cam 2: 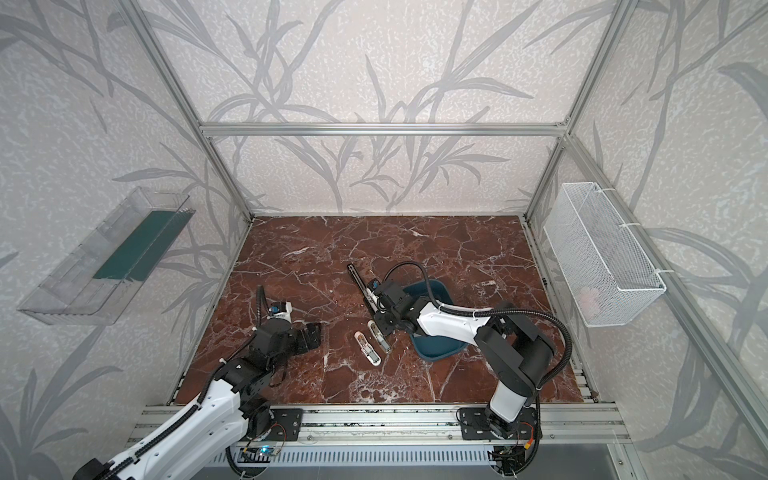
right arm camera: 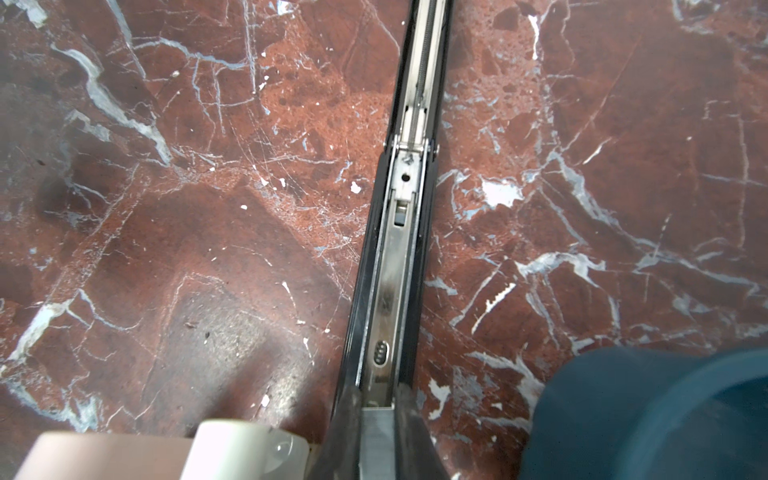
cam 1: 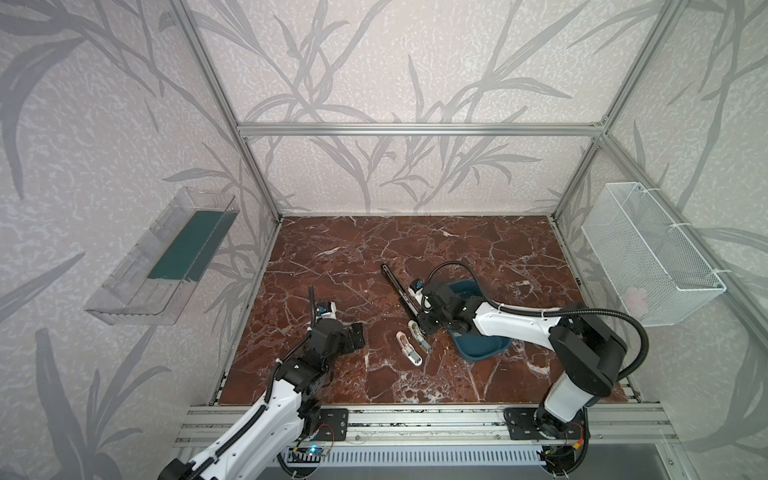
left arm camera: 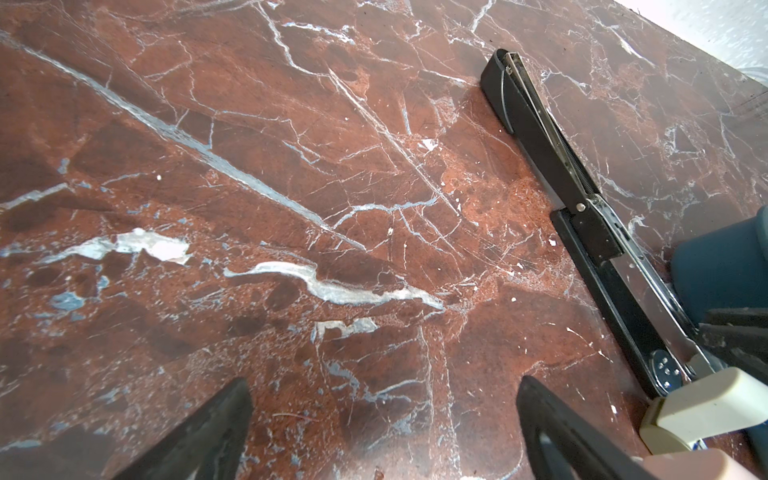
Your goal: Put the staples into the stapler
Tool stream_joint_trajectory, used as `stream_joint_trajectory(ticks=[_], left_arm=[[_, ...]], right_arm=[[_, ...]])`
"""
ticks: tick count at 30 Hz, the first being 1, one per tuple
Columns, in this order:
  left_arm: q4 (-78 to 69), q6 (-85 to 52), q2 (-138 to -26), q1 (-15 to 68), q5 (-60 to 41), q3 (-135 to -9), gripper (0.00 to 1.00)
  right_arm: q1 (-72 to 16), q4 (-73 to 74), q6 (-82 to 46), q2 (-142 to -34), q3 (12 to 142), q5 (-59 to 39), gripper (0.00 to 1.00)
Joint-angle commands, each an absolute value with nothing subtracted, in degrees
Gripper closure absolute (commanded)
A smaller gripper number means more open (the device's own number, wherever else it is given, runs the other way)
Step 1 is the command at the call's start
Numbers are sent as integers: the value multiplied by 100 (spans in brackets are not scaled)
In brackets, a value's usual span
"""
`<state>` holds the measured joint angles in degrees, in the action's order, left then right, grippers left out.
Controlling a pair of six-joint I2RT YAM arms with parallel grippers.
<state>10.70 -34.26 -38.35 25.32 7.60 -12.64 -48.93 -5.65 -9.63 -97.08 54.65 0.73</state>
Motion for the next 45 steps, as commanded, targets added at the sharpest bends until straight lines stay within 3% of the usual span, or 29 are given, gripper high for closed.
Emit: stream_joint_trajectory(ticks=[1, 45], left_arm=[[1022, -3498, -3807, 2513, 841, -1415, 1], [1025, -3498, -3809, 2514, 826, -1414, 1]], right_arm=[[-4931, -562, -1012, -9519, 5606, 183, 83], [-4938, -277, -1266, -9747, 5513, 145, 83]])
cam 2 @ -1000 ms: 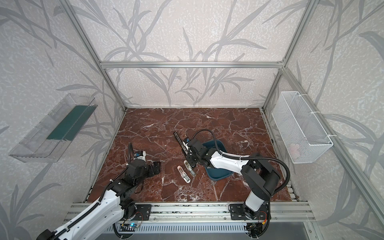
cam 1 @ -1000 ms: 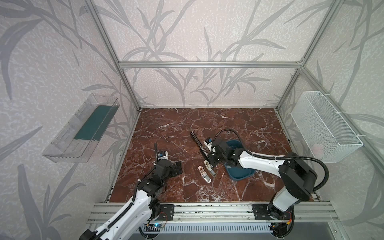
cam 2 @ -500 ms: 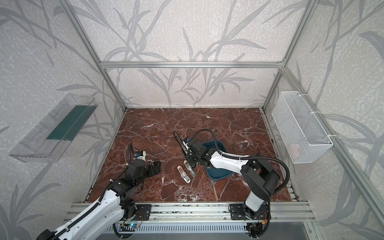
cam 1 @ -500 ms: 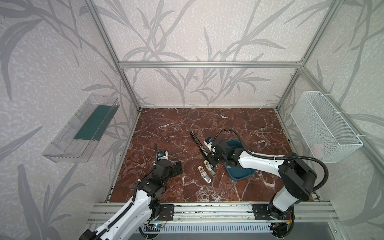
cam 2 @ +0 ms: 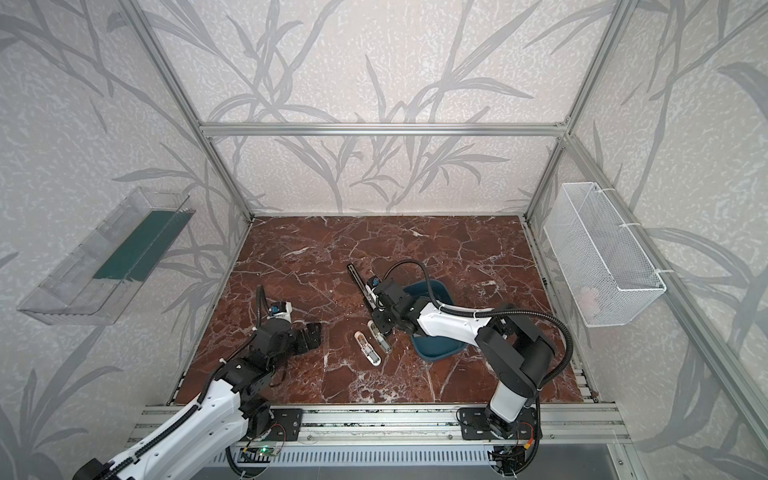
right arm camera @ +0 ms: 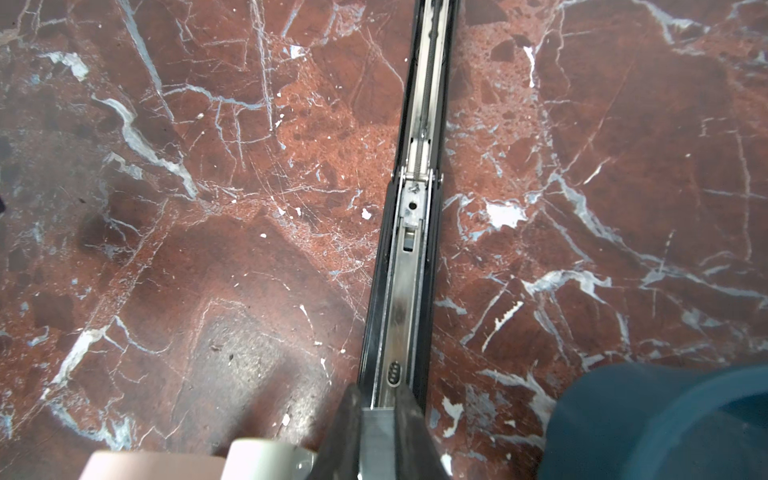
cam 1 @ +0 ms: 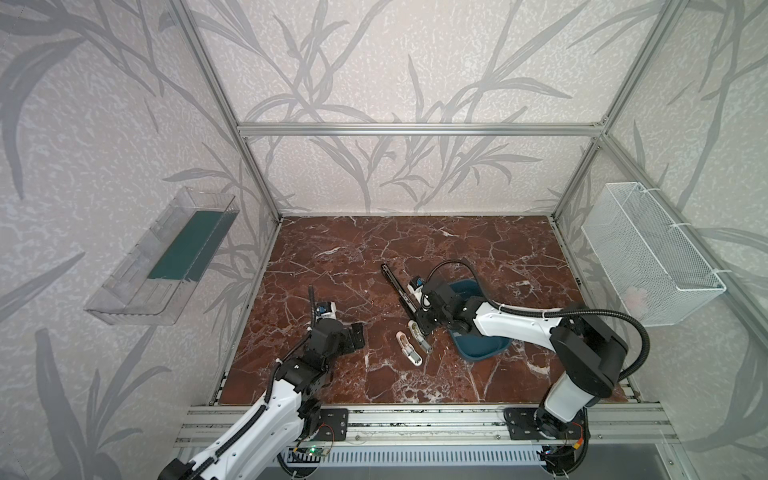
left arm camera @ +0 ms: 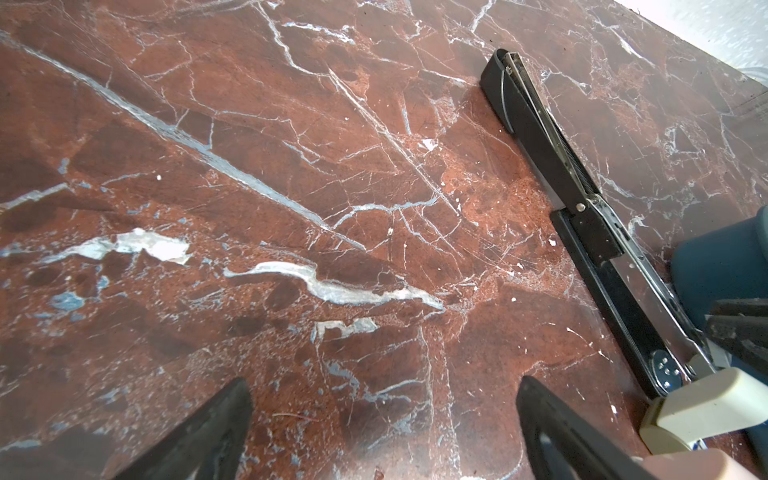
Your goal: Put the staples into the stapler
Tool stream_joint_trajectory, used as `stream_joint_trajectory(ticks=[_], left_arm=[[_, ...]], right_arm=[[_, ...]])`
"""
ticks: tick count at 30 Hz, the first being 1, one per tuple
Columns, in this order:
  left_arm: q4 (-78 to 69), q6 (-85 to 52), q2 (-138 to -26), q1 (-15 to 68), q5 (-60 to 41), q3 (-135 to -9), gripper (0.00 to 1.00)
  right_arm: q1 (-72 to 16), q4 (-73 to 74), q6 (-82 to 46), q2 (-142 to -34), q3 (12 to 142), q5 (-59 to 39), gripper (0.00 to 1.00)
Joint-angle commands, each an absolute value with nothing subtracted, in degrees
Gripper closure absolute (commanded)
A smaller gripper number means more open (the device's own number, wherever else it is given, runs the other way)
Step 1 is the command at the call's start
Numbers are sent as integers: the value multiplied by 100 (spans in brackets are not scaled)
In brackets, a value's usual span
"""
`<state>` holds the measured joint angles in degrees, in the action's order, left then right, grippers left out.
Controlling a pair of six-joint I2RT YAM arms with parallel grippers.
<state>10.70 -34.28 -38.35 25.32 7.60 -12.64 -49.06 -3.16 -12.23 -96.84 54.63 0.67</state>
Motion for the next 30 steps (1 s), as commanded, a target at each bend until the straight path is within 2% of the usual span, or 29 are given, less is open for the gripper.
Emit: stream_joint_trajectory(ticks=[1, 30], left_arm=[[1020, -3498, -3814, 2511, 826, -1414, 1], [1015, -3498, -3798, 2511, 773, -1415, 1]], right_arm=[[-4937, -272, -1271, -9747, 5511, 146, 83], [-4942, -325, -1398, -9736, 5326, 96, 83]])
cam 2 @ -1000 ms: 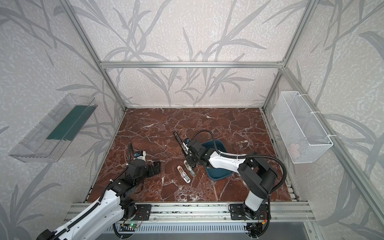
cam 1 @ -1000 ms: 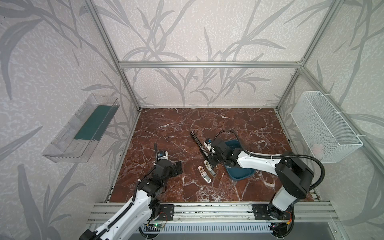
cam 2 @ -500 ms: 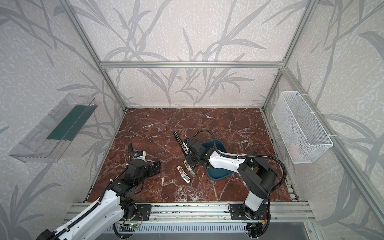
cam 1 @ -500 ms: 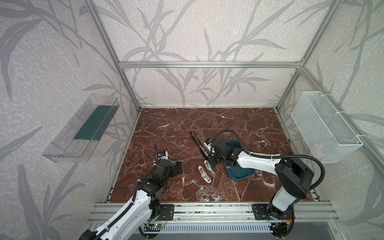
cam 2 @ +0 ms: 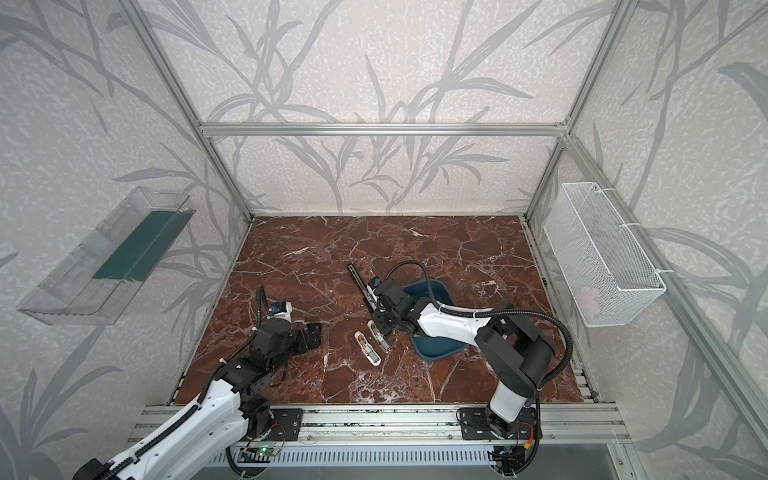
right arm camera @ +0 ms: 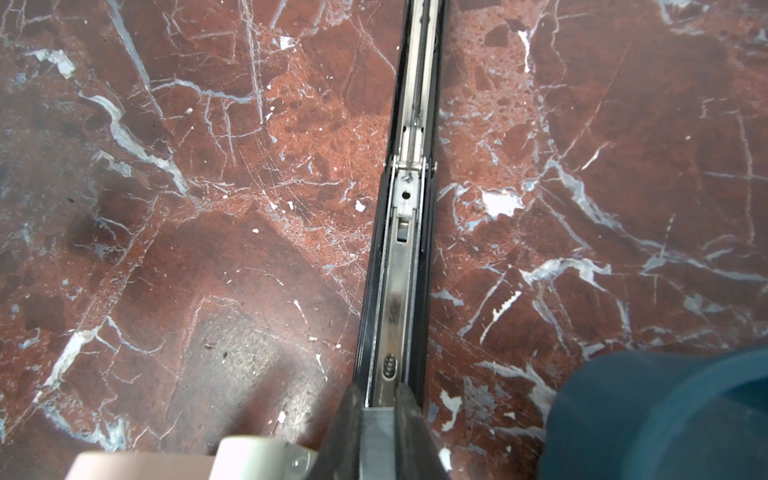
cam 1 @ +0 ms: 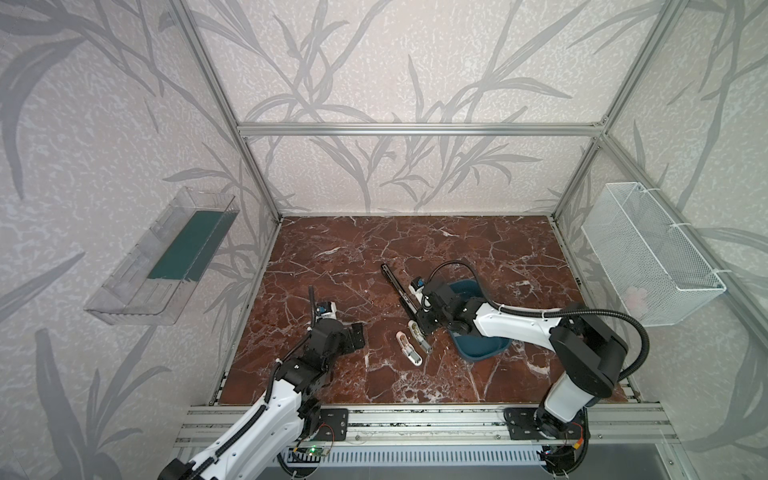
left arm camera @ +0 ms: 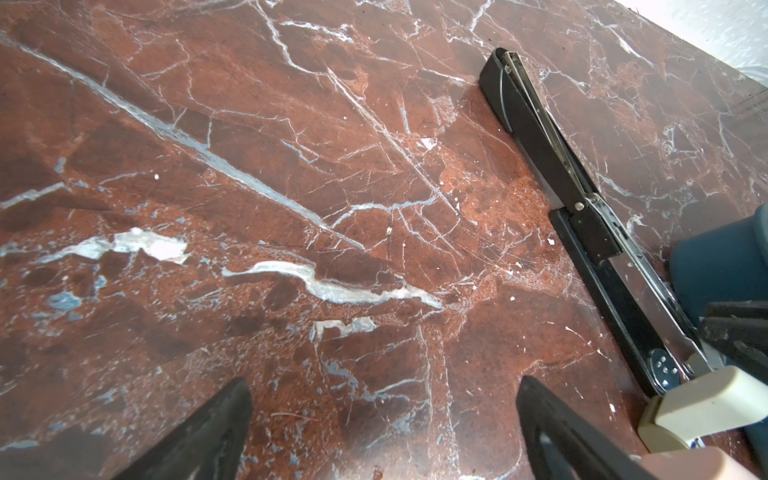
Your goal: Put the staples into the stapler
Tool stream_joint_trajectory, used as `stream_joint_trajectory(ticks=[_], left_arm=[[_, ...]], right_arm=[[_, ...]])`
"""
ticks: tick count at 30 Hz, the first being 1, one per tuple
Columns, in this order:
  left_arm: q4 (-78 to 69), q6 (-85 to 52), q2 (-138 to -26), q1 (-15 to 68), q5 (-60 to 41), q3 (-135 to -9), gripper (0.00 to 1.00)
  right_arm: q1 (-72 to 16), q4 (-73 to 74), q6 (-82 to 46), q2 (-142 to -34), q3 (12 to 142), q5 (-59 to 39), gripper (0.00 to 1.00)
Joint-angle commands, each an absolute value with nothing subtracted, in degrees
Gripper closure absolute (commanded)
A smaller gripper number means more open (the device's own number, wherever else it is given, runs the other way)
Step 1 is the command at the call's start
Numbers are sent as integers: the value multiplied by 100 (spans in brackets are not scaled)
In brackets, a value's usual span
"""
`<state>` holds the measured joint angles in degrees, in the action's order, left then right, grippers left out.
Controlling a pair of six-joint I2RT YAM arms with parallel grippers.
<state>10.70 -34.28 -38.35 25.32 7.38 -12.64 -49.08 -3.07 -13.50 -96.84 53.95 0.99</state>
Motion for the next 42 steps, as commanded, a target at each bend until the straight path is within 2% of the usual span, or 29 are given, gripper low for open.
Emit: stream_joint_trajectory(ticks=[1, 20, 42], left_arm=[[1017, -3500, -3799, 2513, 773, -1408, 1], [1011, -3498, -3805, 2514, 773, -1403, 1], [1009, -3498, -3805, 2514, 765, -1402, 1]], right_arm=[[-4947, -333, -1400, -9747, 5324, 97, 83], [-5174, -982, -1362, -9721, 5326, 368, 82], [-5203, -889, -1459, -9294, 5386, 367, 82]])
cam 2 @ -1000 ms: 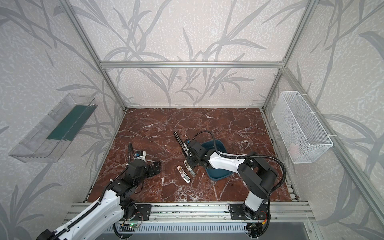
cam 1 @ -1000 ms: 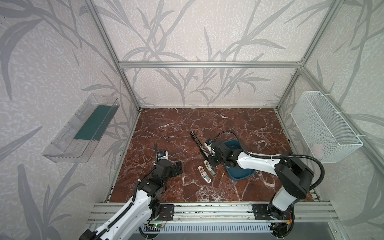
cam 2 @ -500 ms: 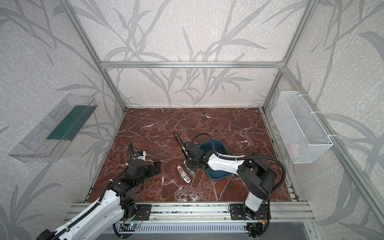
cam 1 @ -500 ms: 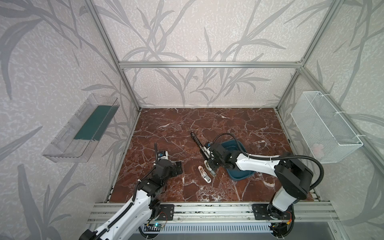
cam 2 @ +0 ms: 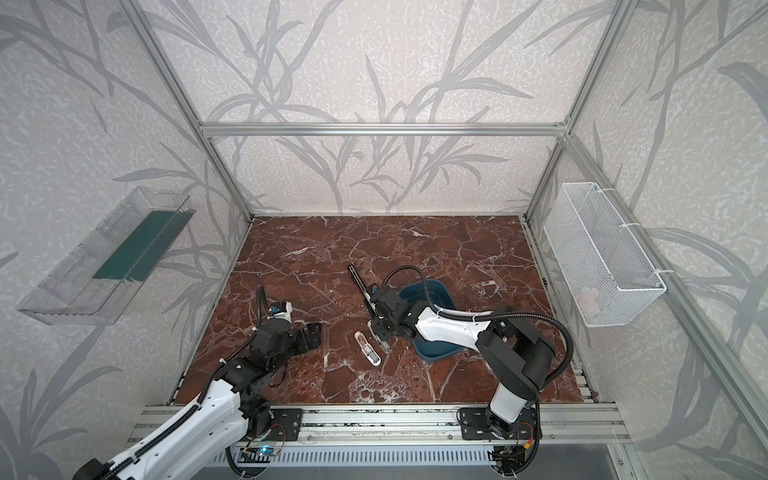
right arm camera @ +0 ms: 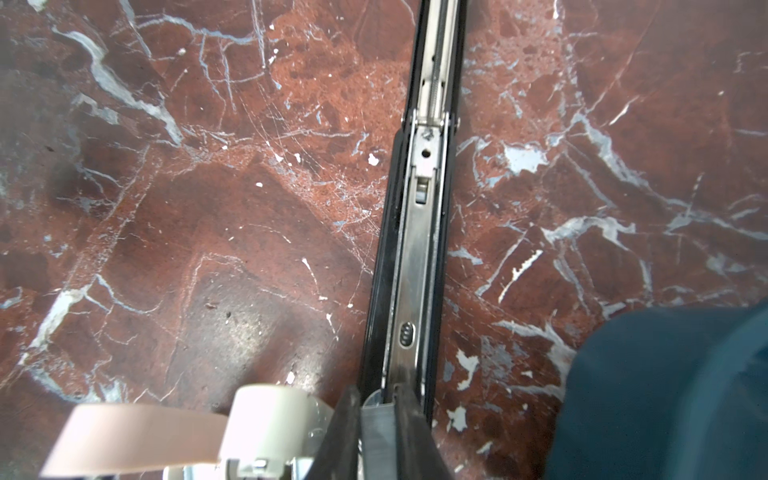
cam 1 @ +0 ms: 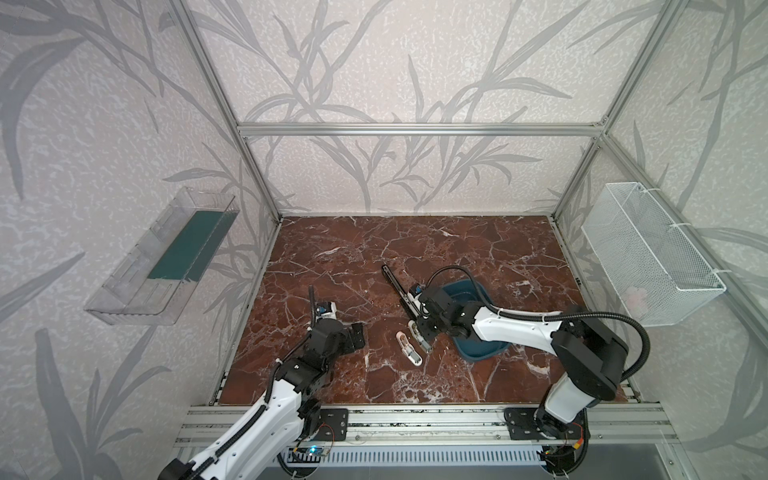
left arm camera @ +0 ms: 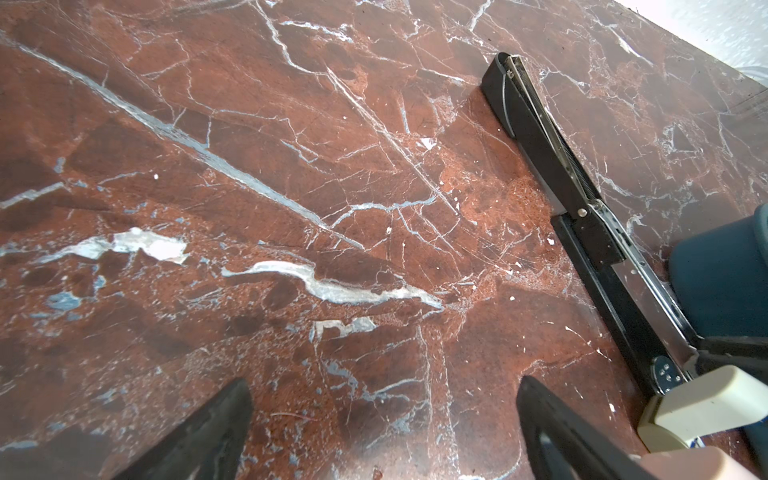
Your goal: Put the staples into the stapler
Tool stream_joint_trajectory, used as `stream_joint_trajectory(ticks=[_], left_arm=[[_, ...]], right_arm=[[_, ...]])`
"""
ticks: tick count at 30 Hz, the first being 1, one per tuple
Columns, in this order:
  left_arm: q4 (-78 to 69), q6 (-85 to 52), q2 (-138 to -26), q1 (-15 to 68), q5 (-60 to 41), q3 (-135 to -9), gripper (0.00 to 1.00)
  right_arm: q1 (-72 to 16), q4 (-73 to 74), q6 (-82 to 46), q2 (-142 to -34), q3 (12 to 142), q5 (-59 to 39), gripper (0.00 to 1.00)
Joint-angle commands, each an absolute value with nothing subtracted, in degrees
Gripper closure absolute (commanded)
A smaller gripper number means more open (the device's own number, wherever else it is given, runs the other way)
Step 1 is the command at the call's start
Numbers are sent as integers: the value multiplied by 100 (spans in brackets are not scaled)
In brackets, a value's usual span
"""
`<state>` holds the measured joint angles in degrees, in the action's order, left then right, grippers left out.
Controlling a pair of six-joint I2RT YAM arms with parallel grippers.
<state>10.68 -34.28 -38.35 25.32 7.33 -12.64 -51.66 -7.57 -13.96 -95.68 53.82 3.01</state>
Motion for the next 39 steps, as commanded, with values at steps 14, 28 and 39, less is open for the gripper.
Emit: stream_joint_trajectory(ticks=[14, 28, 39], left_arm=[[1008, -3496, -3798, 2509, 782, -1407, 1], [1002, -3499, -3803, 2514, 790, -1407, 1], [1002, -3502, -3811, 2509, 791, -1406, 1]], right_arm=[[-5203, -642, -1380, -9435, 5414, 563, 82], [-5203, -573, -1365, -9629, 5435, 642, 83], [-5203, -571, -1362, -9701, 5440, 615, 83]])
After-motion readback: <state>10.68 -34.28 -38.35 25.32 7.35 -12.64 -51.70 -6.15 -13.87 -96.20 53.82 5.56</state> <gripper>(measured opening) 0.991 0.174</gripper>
